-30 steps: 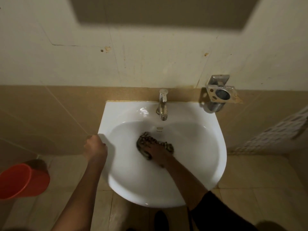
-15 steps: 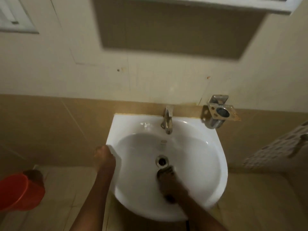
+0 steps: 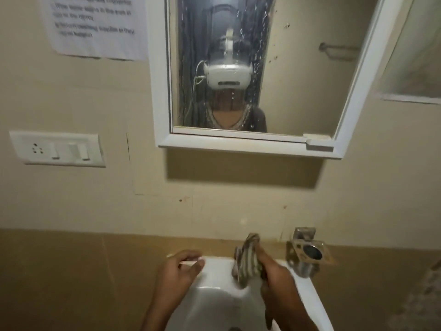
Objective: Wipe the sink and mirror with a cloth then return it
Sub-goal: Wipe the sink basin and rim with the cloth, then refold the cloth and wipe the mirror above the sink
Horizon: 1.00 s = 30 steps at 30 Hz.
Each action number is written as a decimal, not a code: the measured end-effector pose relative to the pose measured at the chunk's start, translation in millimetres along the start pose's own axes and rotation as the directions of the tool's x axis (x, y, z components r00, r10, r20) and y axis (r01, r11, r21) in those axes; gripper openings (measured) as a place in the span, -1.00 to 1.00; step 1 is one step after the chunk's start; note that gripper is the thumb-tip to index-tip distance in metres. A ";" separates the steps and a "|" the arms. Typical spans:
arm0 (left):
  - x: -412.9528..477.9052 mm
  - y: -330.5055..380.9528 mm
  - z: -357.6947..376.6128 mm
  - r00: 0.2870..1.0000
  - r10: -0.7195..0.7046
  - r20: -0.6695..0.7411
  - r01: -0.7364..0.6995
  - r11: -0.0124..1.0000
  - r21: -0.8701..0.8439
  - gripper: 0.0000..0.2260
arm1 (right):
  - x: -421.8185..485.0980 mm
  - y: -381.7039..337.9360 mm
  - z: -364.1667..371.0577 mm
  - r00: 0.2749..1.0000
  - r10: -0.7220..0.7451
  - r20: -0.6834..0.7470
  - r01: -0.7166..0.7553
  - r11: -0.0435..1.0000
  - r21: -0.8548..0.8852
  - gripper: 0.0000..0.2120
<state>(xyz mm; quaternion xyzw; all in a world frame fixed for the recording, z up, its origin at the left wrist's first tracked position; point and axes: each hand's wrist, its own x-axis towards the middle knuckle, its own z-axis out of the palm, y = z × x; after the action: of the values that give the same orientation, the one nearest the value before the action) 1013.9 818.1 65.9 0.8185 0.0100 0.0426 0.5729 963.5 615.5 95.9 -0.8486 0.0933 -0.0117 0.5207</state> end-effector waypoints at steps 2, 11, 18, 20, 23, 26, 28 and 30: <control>-4.0 48.4 7.0 0.985 0.169 0.044 -0.165 0.982 -0.088 -0.86 | -9.4 -34.3 -10.7 0.981 -0.131 -0.146 0.127 0.991 -0.036 -0.58; -15.8 153.2 29.7 0.903 0.410 0.124 -0.394 0.909 -0.137 -0.85 | -30.7 -78.7 -24.8 0.799 -0.483 -0.358 0.348 0.858 -0.379 -0.17; 2.7 172.1 25.7 0.851 0.492 0.185 -0.500 0.866 -0.005 -0.96 | -36.7 -72.7 -37.5 0.844 -0.437 -0.312 0.378 0.896 -0.233 -0.24; 3.6 184.6 22.1 0.790 0.535 0.300 -0.579 0.812 0.077 -0.94 | -37.2 -68.0 -39.2 0.855 -0.431 -0.288 0.381 0.900 -0.214 -0.21; 5.5 201.0 19.1 0.712 0.525 0.466 -0.675 0.693 0.251 -0.95 | -38.2 -63.5 -40.3 0.867 -0.418 -0.271 0.358 0.901 -0.245 -0.29; 9.7 208.4 18.3 0.675 0.474 0.565 -0.702 0.647 0.297 -0.93 | -38.5 -60.7 -43.9 0.904 -0.322 -0.282 0.317 0.946 -0.064 -0.50; 13.8 209.6 15.4 0.664 0.461 0.589 -0.705 0.647 0.288 -0.88 | -36.0 -56.4 -45.4 0.921 -0.264 -0.287 0.290 0.956 0.053 -0.59; 17.3 209.2 10.8 0.655 0.435 0.617 -0.696 0.665 0.270 -0.83 | -32.2 -51.3 -45.5 0.920 -0.245 -0.306 0.285 0.954 0.092 -0.62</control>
<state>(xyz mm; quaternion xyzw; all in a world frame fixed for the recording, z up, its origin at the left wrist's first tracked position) 1025.2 737.3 259.7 0.8738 -0.3942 0.0071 0.2847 934.0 603.4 164.6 -0.8054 0.0519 -0.2131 0.5507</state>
